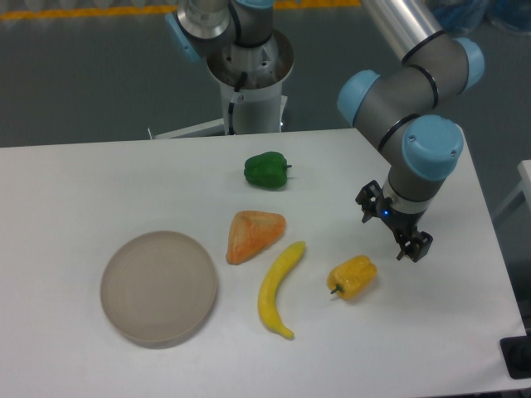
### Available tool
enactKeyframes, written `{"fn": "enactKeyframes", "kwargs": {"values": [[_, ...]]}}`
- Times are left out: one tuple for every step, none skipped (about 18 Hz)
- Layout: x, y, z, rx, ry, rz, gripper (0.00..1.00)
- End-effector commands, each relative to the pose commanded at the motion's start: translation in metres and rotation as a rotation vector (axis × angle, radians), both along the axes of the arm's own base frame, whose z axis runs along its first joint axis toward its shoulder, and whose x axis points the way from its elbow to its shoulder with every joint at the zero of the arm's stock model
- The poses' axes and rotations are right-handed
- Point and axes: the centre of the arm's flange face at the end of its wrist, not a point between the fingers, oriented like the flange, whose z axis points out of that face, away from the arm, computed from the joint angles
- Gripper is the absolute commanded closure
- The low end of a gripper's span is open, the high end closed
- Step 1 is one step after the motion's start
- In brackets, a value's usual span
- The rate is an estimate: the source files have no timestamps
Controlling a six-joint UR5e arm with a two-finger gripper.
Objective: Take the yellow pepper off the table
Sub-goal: 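Lower the open gripper down over the small yellow pepper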
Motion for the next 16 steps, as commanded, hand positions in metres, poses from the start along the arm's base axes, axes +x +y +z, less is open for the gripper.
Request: {"fn": "enactKeyframes", "kwargs": {"values": [[0.0,0.0,-0.001,-0.001,-0.001,-0.003,0.0],[0.0,0.0,0.0,0.0,0.0,-0.003,0.0],[0.0,0.0,-0.001,-0.001,-0.001,-0.003,0.0],[0.001,0.001,-0.001,0.001,-0.003,0.001,0.0],[0.001,0.001,-0.002,0.001,-0.005,0.003,0.0],[0.003,0.001,-0.003,-0.001,-0.008,0.001,0.0],[0.004,0.001,-0.003,0.002,-0.011,0.0,0.0],[0.006,0.003,-0.002,0.015,-0.015,0.004,0.0],[0.007,0.006,-0.001,0.045,-0.023,0.019,0.0],[0.009,0.009,-0.002,0.077,-0.033,0.042,0.0],[0.01,0.011,-0.004,0.096,-0.036,0.076,0.0],[0.01,0.013,-0.006,0.102,-0.038,0.11,0.0],[0.015,0.017,-0.01,0.098,-0.041,0.12,0.0],[0.021,0.023,-0.016,0.092,-0.047,0.118,0.0],[0.027,0.027,-0.02,0.087,-0.052,0.116,0.0],[0.032,0.032,-0.024,0.083,-0.054,0.121,0.0]]}}
